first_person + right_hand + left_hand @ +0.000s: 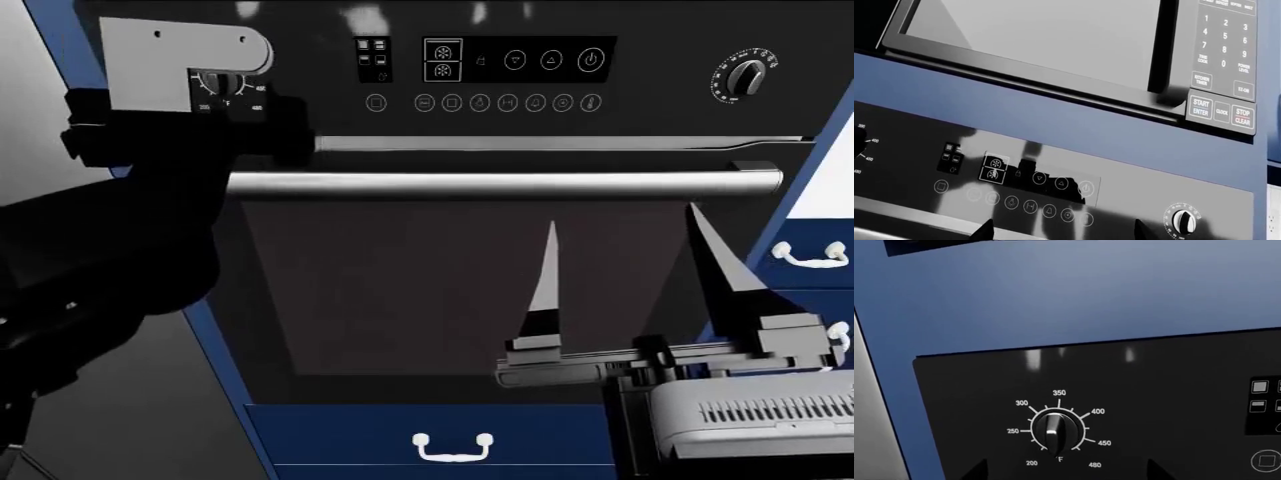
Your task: Preheat the oven by turning the temperature knob.
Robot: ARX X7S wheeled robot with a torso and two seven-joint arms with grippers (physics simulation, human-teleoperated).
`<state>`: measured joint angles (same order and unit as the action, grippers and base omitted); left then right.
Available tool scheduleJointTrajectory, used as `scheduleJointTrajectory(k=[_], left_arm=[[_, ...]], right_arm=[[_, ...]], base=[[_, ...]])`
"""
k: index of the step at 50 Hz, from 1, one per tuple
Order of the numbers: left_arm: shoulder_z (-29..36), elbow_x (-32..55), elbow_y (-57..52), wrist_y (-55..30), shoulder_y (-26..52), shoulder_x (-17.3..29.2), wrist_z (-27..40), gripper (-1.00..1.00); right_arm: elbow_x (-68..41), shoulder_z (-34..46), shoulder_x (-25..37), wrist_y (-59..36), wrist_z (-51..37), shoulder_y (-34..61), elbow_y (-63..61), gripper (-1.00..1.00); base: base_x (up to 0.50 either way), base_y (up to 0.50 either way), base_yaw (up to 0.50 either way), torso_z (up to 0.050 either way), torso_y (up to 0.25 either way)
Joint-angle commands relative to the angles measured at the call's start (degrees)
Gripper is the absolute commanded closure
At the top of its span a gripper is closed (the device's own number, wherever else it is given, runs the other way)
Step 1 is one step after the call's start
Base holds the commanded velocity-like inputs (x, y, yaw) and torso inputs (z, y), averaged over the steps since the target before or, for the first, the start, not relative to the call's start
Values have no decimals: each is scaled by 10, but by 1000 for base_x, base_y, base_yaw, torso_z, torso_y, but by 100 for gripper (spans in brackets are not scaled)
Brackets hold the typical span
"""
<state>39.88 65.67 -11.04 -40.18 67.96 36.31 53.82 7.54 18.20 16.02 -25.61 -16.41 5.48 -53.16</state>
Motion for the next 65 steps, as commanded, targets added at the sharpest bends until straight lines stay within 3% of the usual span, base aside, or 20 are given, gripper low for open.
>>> scheduleJointTrajectory(k=[1,65], left_arm=[[2,-8,16,2,3,-2,-8,-100],[19,-41,81,9,23,-26,-40,-100]], right_arm=[[-1,2,2,0,-2,1,2,-100],[-9,7,12,1,-13,3,5,-100]], base=[[0,0,0,0,0],[0,0,0,0,0]])
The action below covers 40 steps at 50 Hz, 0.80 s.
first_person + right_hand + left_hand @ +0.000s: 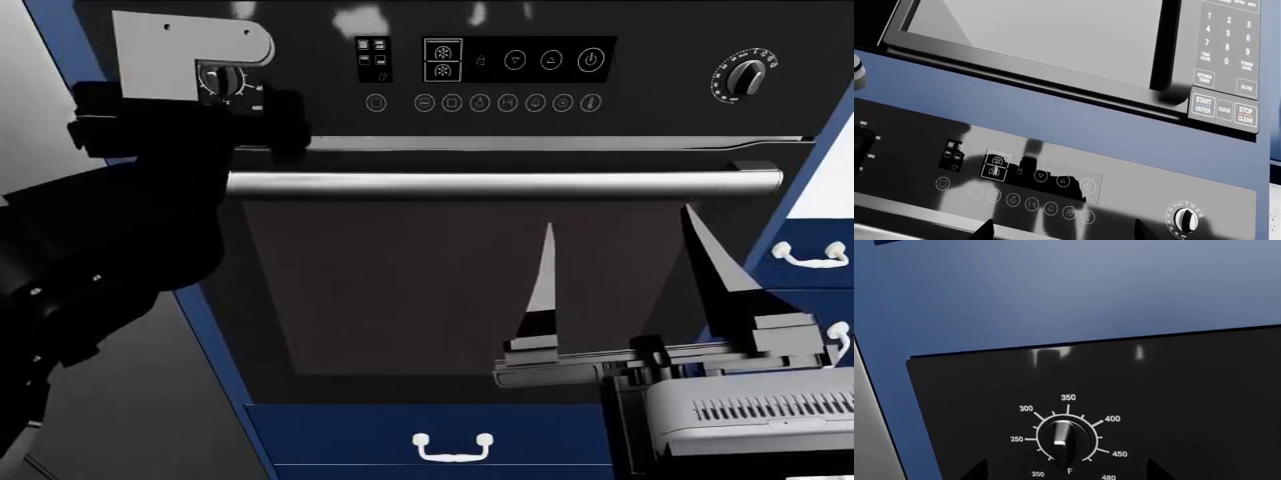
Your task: Preheat the oven by turning the temperature knob.
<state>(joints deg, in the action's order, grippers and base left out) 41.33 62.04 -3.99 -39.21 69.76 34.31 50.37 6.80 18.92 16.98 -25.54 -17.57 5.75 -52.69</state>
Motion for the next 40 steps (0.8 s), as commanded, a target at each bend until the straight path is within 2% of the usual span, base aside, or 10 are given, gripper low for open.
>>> scheduleJointTrajectory(k=[1,40], left_arm=[[5,-5,12,-1,6,-7,-6,-100],[21,-29,56,4,6,-14,-27,-100]], right_arm=[[-2,0,2,0,-2,0,0,-100],[-3,7,6,1,-10,1,2,-100]], base=[[0,0,0,0,0],[0,0,0,0,0]])
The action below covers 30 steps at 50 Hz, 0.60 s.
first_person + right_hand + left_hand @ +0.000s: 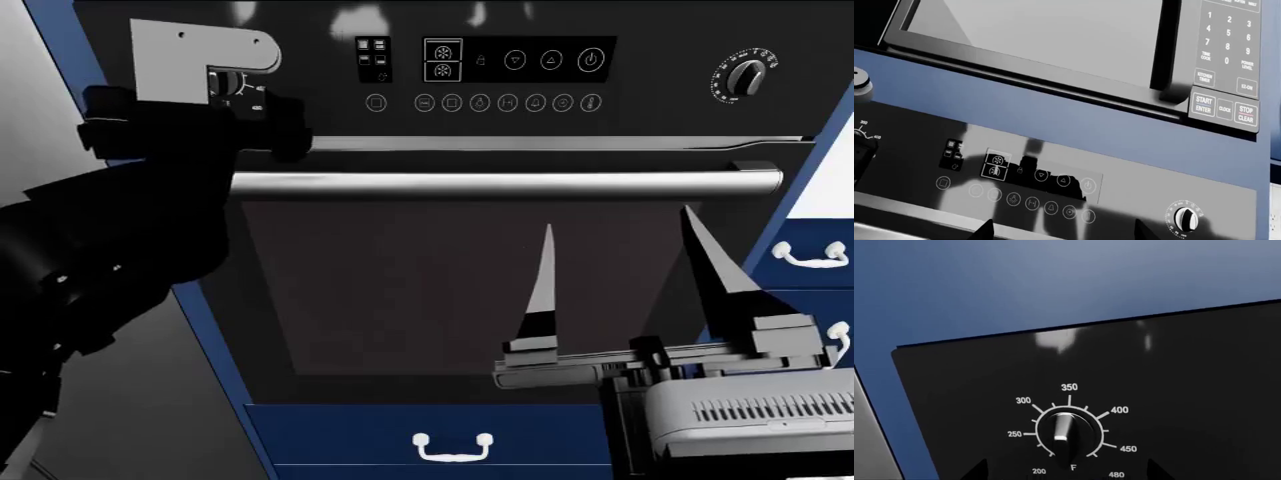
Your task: Preheat the oven by turning the temperature knob.
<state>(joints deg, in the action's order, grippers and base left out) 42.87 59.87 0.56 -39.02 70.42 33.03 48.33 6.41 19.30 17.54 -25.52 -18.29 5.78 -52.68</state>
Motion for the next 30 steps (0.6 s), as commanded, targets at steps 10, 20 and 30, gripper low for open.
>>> scheduleJointTrajectory(k=[10,20,30], left_arm=[[6,-11,16,4,1,-5,-8,-100],[2,-5,12,0,3,3,-9,-100],[6,-12,23,3,6,-1,-15,-100]], right_arm=[[-2,2,2,1,-3,2,3,-100],[-1,6,3,-1,-6,3,2,-100],[-1,7,3,-2,-7,3,1,-100]], base=[[0,0,0,0,0],[0,0,0,0,0],[0,0,0,0,0]])
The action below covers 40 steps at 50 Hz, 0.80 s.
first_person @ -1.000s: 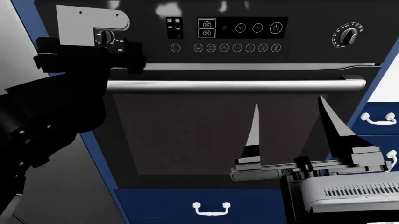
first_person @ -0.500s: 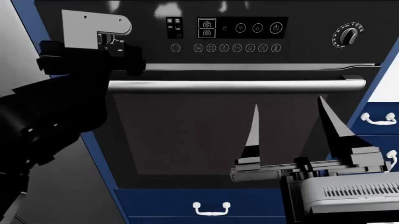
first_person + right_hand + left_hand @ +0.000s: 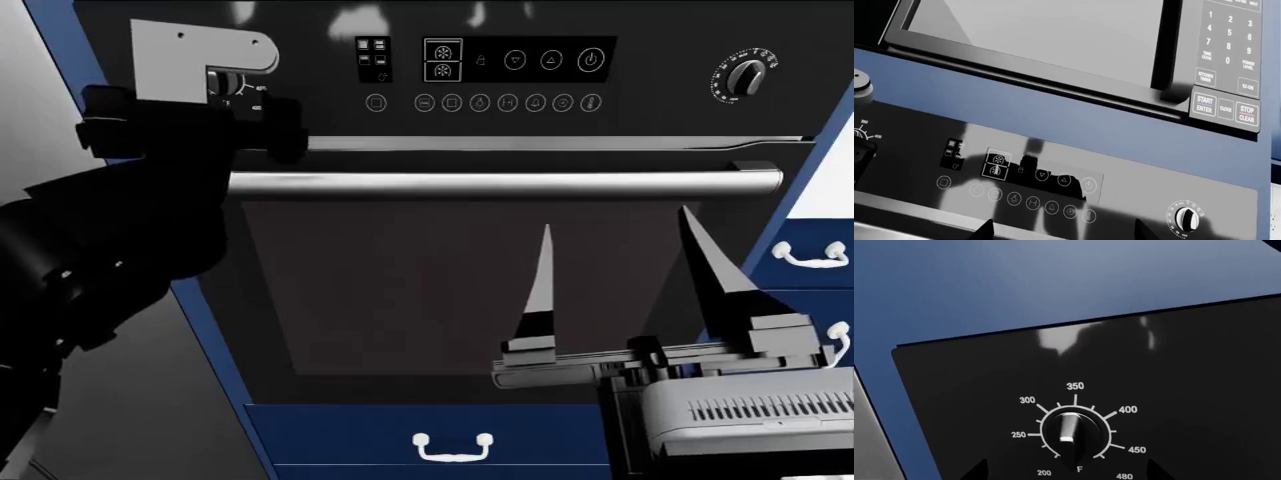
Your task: Preheat the oven by turning the temperature knob.
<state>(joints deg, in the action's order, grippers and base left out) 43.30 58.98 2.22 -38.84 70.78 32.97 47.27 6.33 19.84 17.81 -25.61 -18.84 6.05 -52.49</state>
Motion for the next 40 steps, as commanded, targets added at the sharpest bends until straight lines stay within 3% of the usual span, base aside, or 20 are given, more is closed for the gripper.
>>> scheduleJointTrajectory(k=[1,26,27,40], left_arm=[[2,-4,7,1,3,-1,-4,-100],[7,-10,18,4,4,-13,-8,-100],[7,-11,19,4,4,-13,-8,100],[9,-18,32,12,5,-13,-20,100]], right_arm=[[-1,2,1,-1,-2,1,-1,-100],[-10,-5,8,1,-4,0,-2,-100],[-9,-4,8,1,-4,0,-2,-100],[-6,4,6,0,-7,2,-1,-100]], base=[[0,0,0,0,0],[0,0,0,0,0],[0,0,0,0,0],[0,0,0,0,0]])
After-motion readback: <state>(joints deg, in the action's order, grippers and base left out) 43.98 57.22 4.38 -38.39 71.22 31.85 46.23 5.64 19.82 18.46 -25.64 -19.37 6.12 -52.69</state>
